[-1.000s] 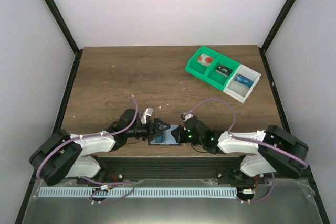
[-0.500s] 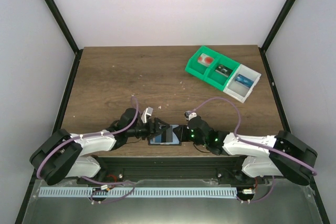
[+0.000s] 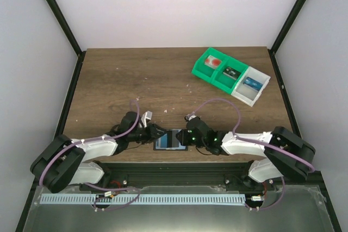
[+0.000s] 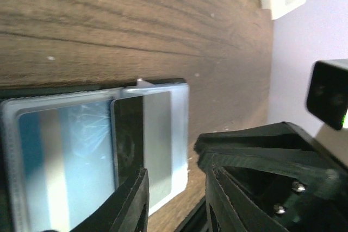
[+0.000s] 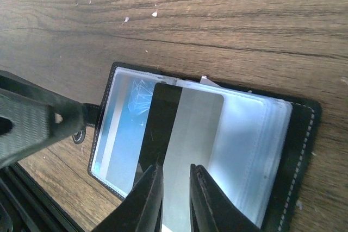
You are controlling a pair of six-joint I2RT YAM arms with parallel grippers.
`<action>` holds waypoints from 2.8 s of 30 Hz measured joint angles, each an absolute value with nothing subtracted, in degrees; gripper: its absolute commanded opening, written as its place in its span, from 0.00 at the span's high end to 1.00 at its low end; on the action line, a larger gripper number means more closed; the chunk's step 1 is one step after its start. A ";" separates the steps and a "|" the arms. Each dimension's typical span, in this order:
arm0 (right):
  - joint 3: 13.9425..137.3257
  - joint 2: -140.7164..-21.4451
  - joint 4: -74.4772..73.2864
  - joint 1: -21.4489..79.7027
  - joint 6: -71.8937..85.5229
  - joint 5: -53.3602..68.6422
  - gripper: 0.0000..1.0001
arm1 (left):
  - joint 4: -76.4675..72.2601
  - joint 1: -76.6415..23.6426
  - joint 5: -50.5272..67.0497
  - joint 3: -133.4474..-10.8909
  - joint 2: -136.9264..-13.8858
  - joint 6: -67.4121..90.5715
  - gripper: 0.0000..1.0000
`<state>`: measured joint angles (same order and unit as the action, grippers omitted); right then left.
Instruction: Take the credit cards out of the card holder
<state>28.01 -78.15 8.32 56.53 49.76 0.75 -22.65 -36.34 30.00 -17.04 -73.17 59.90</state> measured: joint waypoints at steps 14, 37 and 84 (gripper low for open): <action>29.54 -84.29 8.62 55.77 48.95 3.25 0.84 | -21.80 -36.25 30.11 -17.02 -80.58 56.27 0.68; 29.54 -85.80 10.85 55.64 49.15 4.49 0.84 | -27.09 -37.17 31.62 -16.75 -83.94 58.04 0.82; 39.90 -59.72 -1.80 54.72 27.75 2.63 0.60 | -9.63 -34.68 23.51 -24.95 -50.41 40.99 1.00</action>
<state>39.90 -59.72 -1.80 54.72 27.75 2.63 -9.63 -34.68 23.51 -24.95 -50.41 40.99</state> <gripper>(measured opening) 0.376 0.018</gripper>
